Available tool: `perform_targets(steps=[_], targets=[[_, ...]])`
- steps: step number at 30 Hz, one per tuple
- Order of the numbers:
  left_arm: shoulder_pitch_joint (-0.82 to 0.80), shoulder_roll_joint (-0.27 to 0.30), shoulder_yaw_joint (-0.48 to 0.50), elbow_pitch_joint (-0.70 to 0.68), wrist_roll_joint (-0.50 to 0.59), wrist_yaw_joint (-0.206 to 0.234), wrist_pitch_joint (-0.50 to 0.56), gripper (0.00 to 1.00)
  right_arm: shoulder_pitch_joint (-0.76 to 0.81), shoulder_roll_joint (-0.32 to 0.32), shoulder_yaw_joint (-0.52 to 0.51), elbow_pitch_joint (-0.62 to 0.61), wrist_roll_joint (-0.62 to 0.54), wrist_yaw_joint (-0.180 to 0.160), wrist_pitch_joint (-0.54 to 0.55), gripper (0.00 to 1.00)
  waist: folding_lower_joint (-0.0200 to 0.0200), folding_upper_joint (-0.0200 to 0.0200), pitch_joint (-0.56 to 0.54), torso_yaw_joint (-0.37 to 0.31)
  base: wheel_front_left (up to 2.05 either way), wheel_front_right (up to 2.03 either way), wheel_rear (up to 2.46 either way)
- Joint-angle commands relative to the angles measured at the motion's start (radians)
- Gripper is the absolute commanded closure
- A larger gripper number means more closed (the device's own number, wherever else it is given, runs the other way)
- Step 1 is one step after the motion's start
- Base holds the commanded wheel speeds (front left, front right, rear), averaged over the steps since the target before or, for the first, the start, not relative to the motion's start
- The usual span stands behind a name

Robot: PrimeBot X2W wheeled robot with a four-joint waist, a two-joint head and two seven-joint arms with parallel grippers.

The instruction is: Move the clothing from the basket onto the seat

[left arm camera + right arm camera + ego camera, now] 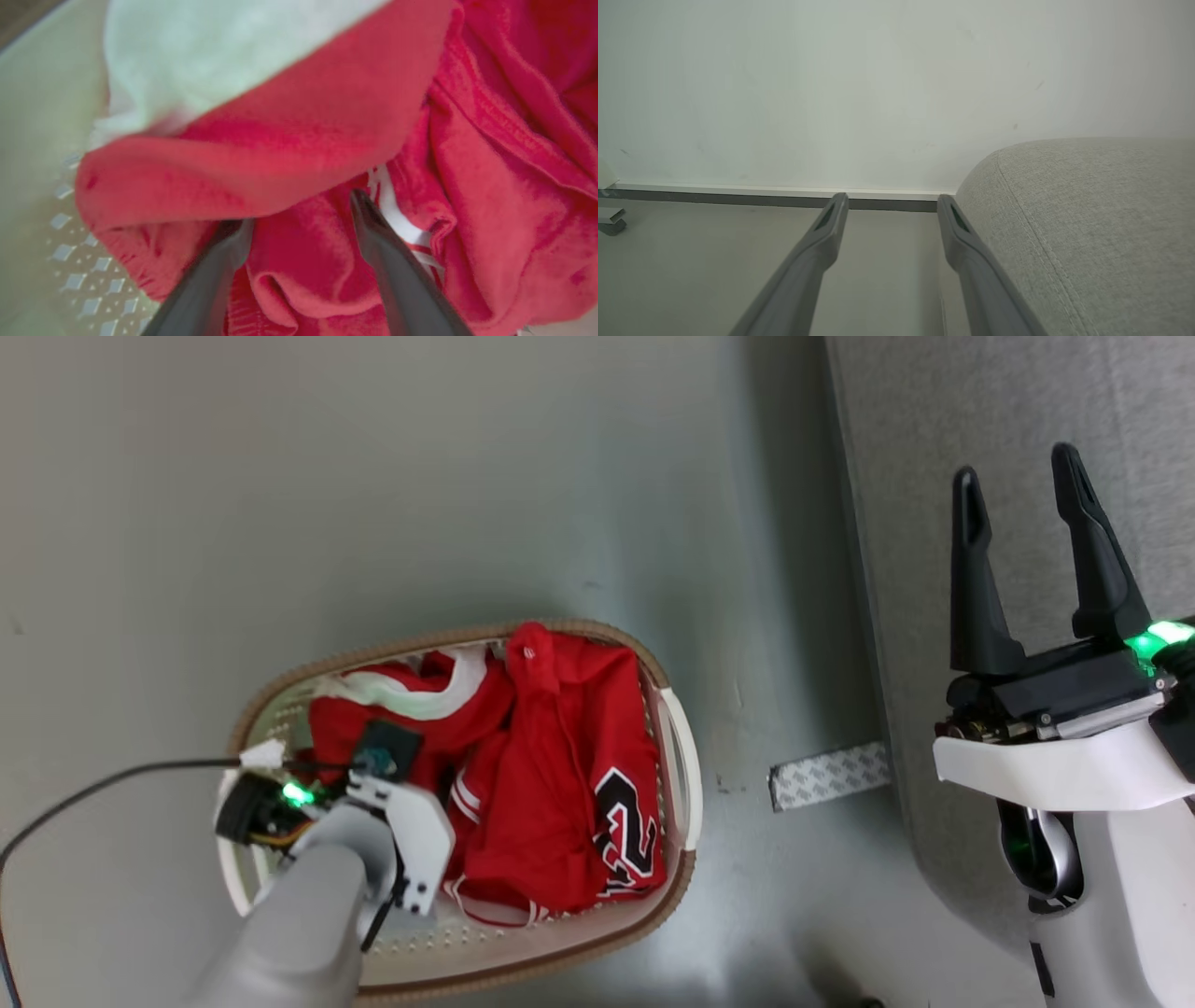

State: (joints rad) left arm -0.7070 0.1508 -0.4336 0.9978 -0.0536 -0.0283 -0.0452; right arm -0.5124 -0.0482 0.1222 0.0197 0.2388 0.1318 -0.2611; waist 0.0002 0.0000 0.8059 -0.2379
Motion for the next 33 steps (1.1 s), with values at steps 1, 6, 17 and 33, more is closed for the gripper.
perform_targets(steps=[1, 6, 17, 33], targets=[[-0.019, 0.010, 0.002, 0.011, 0.004, 0.002, -0.009, 0.00, -0.014, -0.001, 0.005, -0.011, 0.003, -0.002, -0.003, 0.00, -0.0002, 0.0000, 0.041, -0.013, 0.00, 0.00, 0.00], [-0.049, -0.006, 0.004, 0.060, -0.016, -0.005, -0.029, 0.44, -0.013, -0.001, 0.016, -0.023, 0.009, -0.002, -0.003, 0.00, -0.0002, 0.0000, 0.073, -0.018, 0.00, 0.00, 0.00], [-0.023, -0.051, -0.015, 0.142, -0.053, -0.040, -0.127, 1.00, 0.045, -0.001, -0.001, 0.025, -0.001, -0.002, -0.003, 0.00, -0.0002, 0.0000, -0.029, 0.008, 0.00, 0.00, 0.00], [0.203, -0.099, -0.040, 0.027, -0.231, -0.086, -0.205, 1.00, 0.269, -0.001, -0.063, 0.116, -0.026, -0.002, -0.003, 0.00, -0.0002, 0.0000, -0.466, 0.104, 0.00, 0.00, 0.00]])
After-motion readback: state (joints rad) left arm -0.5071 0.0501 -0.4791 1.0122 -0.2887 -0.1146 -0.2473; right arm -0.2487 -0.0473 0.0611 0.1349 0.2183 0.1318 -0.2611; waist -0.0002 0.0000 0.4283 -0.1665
